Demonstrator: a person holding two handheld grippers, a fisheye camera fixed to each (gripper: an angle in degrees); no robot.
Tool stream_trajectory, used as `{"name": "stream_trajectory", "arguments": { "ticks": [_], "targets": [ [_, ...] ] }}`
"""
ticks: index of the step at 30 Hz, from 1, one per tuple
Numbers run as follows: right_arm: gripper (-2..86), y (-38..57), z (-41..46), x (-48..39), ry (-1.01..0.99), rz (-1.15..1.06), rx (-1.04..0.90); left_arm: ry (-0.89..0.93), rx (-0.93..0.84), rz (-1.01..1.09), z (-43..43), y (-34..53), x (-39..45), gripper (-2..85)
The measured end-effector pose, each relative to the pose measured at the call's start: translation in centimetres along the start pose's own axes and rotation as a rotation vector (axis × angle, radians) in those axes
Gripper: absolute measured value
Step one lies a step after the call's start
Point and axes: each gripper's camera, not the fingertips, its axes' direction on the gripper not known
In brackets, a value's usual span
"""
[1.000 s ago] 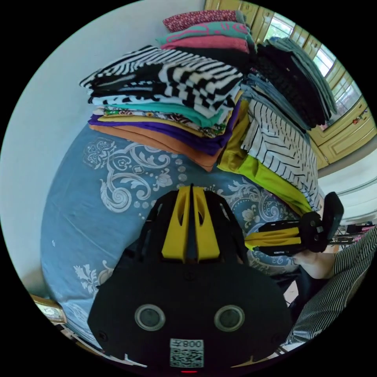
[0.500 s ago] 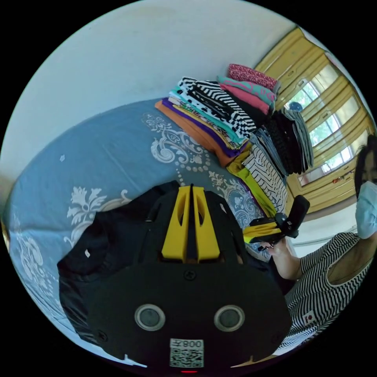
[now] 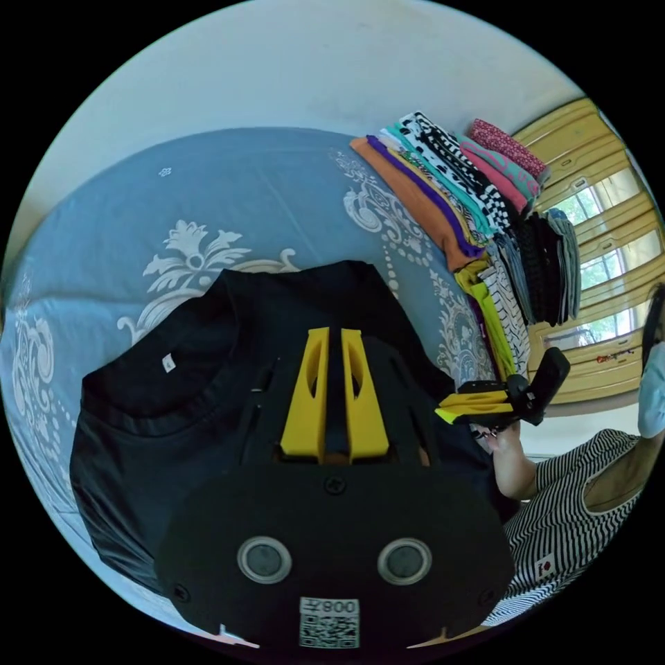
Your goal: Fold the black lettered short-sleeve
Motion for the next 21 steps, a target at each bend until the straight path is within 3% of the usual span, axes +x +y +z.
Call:
{"name": "stream_trajectory", "arguments": {
  "ticks": [9,21],
  "targets": [
    [1.3,-2.3,1.2,-1.8,-0.062,-0.037,-0.075,0.055,0.064,0.036,1.5,1.5,-0.5,6.2],
    [0.7,-4.9,-0.5,-3.7,-0.043,-0.013,-0.031,0.03,-0.079,0.109,12.9,0.3,2.0,1.3]
  ]
}}
